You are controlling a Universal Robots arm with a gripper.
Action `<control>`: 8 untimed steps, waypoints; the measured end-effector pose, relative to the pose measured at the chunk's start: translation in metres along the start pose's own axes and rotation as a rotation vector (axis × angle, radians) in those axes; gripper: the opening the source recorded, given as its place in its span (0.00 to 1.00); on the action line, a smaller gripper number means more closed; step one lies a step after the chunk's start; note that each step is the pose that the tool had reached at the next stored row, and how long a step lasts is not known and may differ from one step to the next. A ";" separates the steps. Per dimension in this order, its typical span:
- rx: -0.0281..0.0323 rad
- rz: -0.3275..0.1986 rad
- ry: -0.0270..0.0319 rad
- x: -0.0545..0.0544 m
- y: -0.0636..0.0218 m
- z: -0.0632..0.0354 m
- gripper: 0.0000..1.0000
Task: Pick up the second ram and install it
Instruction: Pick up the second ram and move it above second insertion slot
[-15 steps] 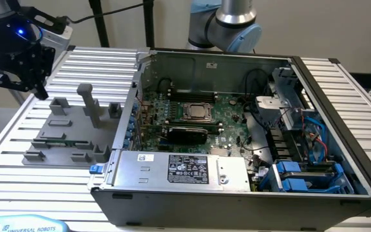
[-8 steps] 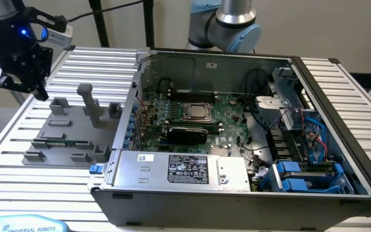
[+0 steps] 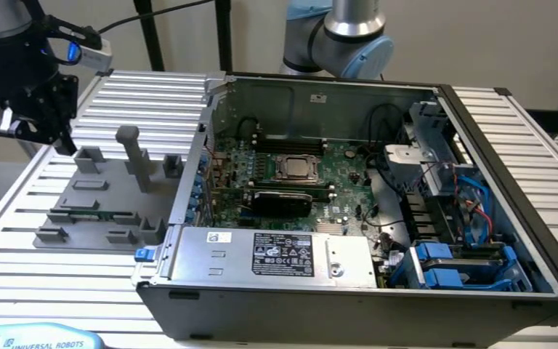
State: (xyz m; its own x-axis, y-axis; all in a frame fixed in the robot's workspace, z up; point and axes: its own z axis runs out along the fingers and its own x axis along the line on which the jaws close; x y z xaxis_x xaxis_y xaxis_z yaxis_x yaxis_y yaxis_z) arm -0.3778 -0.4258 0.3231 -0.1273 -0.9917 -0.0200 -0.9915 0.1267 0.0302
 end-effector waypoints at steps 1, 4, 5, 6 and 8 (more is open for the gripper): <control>0.0007 -0.008 0.0002 0.000 0.0000 0.0012 0.11; 0.0026 -0.032 0.0006 0.000 -0.0002 0.0052 0.11; 0.0029 -0.040 0.0008 0.000 -0.0002 0.0065 0.12; 0.0028 -0.047 0.0010 0.000 -0.0003 0.0078 0.12; 0.0027 -0.062 0.0015 0.000 -0.0003 0.0106 0.18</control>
State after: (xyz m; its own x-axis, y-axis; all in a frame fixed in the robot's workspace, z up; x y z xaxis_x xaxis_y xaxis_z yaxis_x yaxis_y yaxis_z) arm -0.3778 -0.4258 0.3126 -0.0653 -0.9977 -0.0202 -0.9976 0.0648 0.0262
